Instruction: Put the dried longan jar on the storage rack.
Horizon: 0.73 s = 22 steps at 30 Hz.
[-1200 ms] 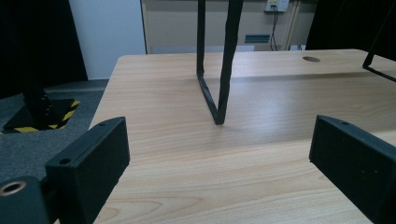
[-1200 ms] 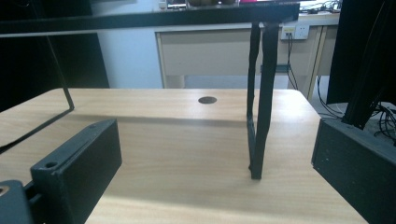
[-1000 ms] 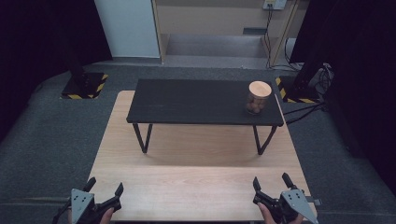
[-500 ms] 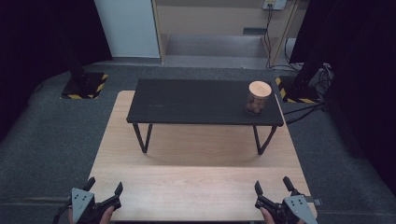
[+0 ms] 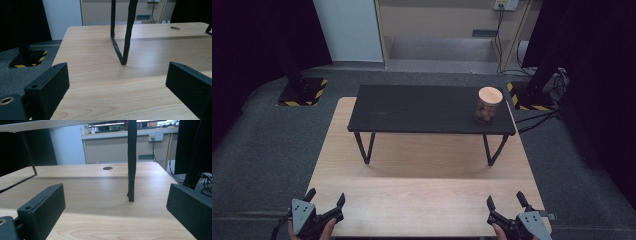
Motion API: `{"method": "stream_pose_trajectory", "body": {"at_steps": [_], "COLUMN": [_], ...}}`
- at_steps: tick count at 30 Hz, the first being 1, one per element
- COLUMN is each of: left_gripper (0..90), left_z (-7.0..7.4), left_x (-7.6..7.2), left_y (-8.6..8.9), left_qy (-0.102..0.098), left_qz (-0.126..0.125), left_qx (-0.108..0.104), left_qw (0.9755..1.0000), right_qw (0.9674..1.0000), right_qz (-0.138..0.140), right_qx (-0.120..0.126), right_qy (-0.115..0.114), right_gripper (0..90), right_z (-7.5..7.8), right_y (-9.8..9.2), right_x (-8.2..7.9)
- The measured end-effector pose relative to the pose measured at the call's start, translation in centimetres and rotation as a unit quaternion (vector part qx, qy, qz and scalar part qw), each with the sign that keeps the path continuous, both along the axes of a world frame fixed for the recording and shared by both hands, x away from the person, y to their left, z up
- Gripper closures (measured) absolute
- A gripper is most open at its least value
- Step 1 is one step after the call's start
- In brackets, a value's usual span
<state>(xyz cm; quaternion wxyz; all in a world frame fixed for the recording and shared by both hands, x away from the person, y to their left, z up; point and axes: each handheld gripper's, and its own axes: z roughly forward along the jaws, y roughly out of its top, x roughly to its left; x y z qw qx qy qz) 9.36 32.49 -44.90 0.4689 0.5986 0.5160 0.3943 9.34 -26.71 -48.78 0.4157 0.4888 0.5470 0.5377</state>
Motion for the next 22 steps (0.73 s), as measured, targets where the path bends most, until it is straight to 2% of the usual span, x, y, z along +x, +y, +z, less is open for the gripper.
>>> {"method": "stream_pose_trajectory", "body": {"at_steps": [18,22], "left_gripper": [3.7,3.7], "left_z": [-0.21,-0.18], "left_x": [0.19,-0.04], "left_y": [-0.25,-0.33], "left_qy": [0.005,0.003], "left_qz": [0.001,-0.001], "left_qx": [-0.002,-0.002], "left_qw": [1.0000,1.0000], "right_qw": [1.0000,1.0000], "right_qz": [-0.002,-0.001], "right_qx": [0.006,0.009], "right_qy": [0.006,0.000], "right_gripper": [2.7,2.6], "right_z": [-0.32,-0.26], "right_y": [-0.32,-0.35], "right_x": [-0.01,-0.43]}}
